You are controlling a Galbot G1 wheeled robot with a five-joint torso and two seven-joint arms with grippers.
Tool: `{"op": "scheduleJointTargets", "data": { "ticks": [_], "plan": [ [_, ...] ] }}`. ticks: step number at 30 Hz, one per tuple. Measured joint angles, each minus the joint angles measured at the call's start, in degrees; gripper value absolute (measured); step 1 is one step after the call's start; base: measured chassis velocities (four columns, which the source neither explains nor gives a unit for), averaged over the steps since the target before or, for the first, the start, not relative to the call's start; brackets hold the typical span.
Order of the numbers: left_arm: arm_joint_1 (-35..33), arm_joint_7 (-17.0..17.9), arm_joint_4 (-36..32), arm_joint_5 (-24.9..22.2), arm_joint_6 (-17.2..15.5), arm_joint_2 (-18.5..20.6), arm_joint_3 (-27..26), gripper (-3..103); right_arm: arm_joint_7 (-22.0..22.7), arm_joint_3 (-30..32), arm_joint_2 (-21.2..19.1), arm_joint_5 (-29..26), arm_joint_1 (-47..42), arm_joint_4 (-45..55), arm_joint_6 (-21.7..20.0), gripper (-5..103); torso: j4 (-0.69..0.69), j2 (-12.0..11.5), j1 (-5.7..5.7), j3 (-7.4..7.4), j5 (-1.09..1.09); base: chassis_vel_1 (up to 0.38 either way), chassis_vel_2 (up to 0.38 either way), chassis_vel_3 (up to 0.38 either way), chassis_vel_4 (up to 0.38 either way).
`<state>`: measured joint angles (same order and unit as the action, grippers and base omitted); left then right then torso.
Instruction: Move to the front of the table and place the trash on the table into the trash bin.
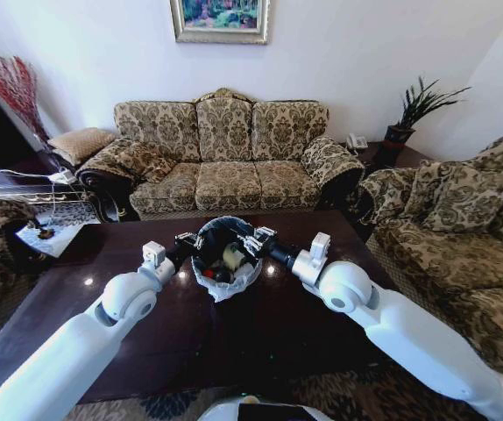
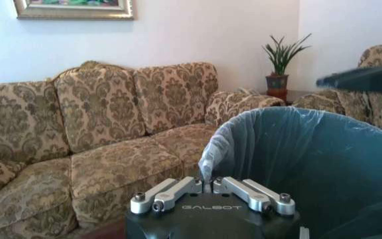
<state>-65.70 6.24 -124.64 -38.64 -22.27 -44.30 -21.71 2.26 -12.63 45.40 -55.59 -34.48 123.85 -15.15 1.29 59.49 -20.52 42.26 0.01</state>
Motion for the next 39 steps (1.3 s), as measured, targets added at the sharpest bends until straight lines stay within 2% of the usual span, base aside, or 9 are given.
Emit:
{"op": "scheduleJointTargets", "data": {
  "ticks": [3, 6, 10, 12, 16, 23, 27, 33, 39],
  "plan": [
    [-0.86, 0.25, 0.0, 0.11, 0.04, -0.75, -1.04, 3, 1.19, 1.83, -0.91, 0.13, -0.8, 1.05, 0.7, 47, 0.01, 0.0, 0.0, 0.0, -0.01, 0.0, 0.0, 0.0, 0.0],
    [-2.3, 0.76, 0.17, 0.29, 0.32, -2.0, -3.33, 3, 4.0, 4.63, -3.24, 2.44, -3.24, 1.72, 2.32, 63, 0.0, 0.0, 0.01, -0.01, -0.01, 0.0, 0.0, 0.0, 0.0],
    [-3.12, 0.77, 0.16, 0.99, 0.47, -2.53, -4.94, 3, 6.2, 6.35, -4.18, 5.41, -5.37, 1.31, 3.2, 75, -0.01, 0.0, 0.01, 0.0, -0.01, 0.0, 0.0, 0.0, 0.0],
    [-4.71, 0.01, 0.15, 3.59, 1.22, -3.85, -8.39, 3, 10.2, 9.47, -4.36, 8.2, -9.0, 0.9, 3.24, 85, 0.0, 0.0, 0.0, 0.0, 0.0, 0.0, 0.0, 0.0, 0.0],
    [-7.73, -0.67, -0.89, 5.08, 1.24, -6.09, -13.47, 3, 11.61, 16.58, -4.1, 11.42, -16.69, 1.94, 1.73, 98, 0.01, 0.0, 0.0, 0.0, -0.02, 0.0, 0.0, 0.0, 0.0],
    [-13.66, -1.96, -4.12, 7.08, 2.03, -10.65, -21.6, 3, 11.08, 30.01, -0.25, 16.87, -31.75, 7.2, 0.61, 100, 0.01, 0.01, 0.01, -0.01, -0.01, 0.0, 0.0, 0.0, 0.0],
    [-15.06, -2.12, -5.65, 8.18, 2.29, -12.56, -22.42, 3, 9.13, 35.58, 2.28, 20.31, -40.13, 9.86, 0.89, 100, 0.0, 0.01, 0.0, -0.01, -0.01, 0.015, -0.004, -0.019, 0.013],
    [-15.09, -2.12, -6.8, 9.46, 2.3, -14.91, -21.91, 3, 8.66, 37.87, 3.3, 21.55, -44.58, 11.32, 1.19, 100, -0.01, 0.01, 0.0, -0.01, 0.0, 0.082, -0.096, -0.106, 0.089],
    [-16.38, -2.17, -8.49, 11.2, 3.0, -19.84, -21.27, 3, 8.79, 38.33, 3.25, 21.87, -47.0, 12.3, 1.22, 100, 0.0, 0.01, -0.01, 0.0, 0.0, 0.188, -0.18, -0.21, 0.217]
  ]
}}
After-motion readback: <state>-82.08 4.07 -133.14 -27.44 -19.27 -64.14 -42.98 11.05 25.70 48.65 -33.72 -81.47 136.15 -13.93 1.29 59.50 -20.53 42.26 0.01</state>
